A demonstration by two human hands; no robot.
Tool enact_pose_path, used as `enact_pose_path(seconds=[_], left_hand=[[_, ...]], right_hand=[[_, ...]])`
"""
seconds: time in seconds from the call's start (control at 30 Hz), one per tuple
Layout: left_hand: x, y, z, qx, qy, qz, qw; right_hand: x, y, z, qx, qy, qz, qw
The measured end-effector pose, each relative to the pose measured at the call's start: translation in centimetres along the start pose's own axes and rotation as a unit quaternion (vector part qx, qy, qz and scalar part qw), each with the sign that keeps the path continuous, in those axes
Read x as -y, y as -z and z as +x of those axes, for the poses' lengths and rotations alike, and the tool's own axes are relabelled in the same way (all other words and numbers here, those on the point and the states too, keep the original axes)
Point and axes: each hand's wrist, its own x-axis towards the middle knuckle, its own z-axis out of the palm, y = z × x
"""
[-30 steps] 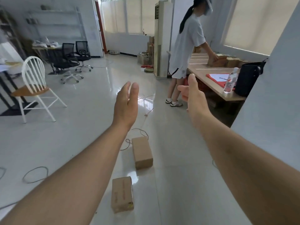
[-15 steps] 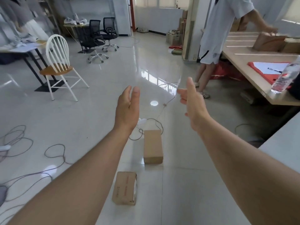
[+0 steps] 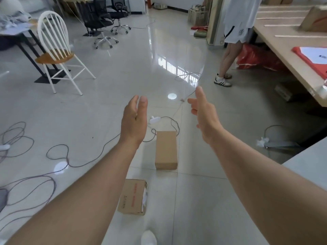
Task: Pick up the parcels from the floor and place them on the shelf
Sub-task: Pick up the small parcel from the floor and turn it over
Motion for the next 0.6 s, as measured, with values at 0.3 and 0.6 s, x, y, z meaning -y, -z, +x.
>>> enact_pose_path(seconds=[0.3, 0.6], left_hand=[[7.5, 1.0, 3.0, -0.008, 0.039, 0.041, 0.998], [19.5, 4.8, 5.4, 0.038, 0.107, 0.048, 0.992]], right_hand=[[-4.7, -6.6, 3.6, 0.034, -0.052, -0.013, 0.998], [-12.7, -17.3, 5.2, 0.011, -0.125, -0.03, 0.992]])
